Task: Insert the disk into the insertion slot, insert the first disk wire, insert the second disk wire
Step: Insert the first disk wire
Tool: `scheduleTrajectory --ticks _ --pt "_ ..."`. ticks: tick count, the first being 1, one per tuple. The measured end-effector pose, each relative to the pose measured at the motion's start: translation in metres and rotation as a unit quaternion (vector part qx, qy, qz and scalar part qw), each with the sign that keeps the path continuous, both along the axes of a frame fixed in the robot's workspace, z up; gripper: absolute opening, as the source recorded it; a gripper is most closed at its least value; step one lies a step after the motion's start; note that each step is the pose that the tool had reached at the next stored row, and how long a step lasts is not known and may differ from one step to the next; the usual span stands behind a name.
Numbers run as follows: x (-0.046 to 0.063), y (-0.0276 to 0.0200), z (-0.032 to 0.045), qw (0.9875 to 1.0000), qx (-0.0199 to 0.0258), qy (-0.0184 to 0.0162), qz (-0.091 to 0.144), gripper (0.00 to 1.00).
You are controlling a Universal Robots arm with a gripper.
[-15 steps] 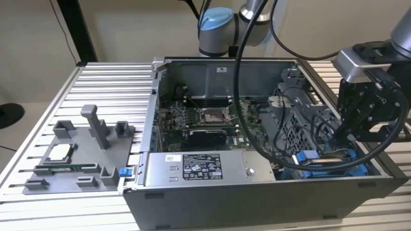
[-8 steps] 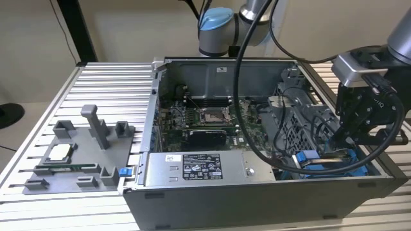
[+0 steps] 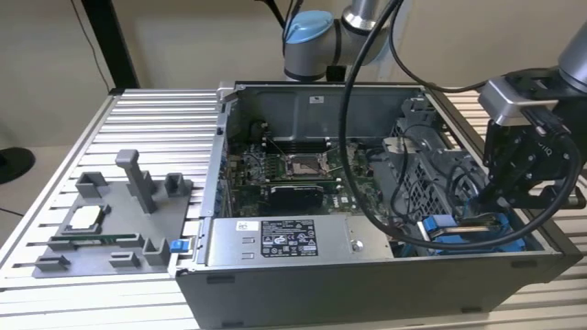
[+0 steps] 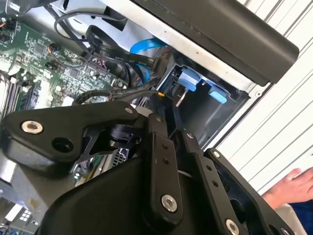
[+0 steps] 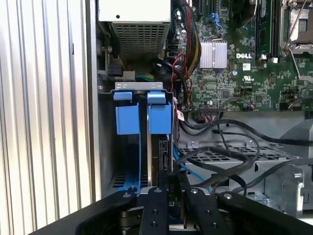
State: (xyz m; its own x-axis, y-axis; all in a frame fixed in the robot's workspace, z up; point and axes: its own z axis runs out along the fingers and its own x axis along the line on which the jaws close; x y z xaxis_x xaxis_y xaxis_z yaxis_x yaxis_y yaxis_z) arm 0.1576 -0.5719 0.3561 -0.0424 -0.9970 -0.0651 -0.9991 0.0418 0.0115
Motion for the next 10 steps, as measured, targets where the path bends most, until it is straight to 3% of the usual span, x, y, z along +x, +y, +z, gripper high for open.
scheduleTrajectory --ticks 5,10 --pt "0.0023 0.0 -0.0018 1.0 -0.0019 0.0024 0.0 0.0" --pt "0.0023 0.0002 -0.0037 1.0 -0.0087 0.0039 0.0 0.0"
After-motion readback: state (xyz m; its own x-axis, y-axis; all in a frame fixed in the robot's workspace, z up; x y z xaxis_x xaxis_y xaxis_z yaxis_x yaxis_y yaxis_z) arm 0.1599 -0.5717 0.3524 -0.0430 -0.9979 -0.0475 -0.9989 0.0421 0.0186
